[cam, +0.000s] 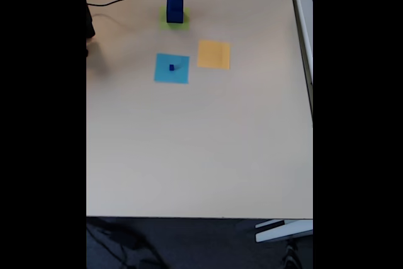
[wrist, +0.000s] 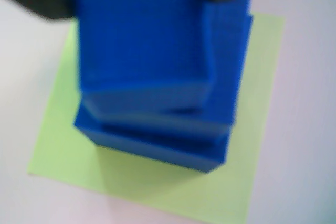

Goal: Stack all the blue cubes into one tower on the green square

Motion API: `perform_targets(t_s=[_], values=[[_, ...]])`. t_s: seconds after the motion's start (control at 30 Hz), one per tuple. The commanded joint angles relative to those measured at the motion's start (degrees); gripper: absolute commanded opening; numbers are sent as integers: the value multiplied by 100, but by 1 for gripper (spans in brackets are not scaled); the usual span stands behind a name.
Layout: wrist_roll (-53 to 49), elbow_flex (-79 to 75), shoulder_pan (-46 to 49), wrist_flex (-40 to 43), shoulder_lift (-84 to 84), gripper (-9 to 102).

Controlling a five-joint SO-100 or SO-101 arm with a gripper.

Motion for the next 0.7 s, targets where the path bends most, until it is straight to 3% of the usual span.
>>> perform_targets(t_s=[0.0,0.67], values=[[-9,-360,0,26,53,10],[-35,-1063,44,589,-132,10]])
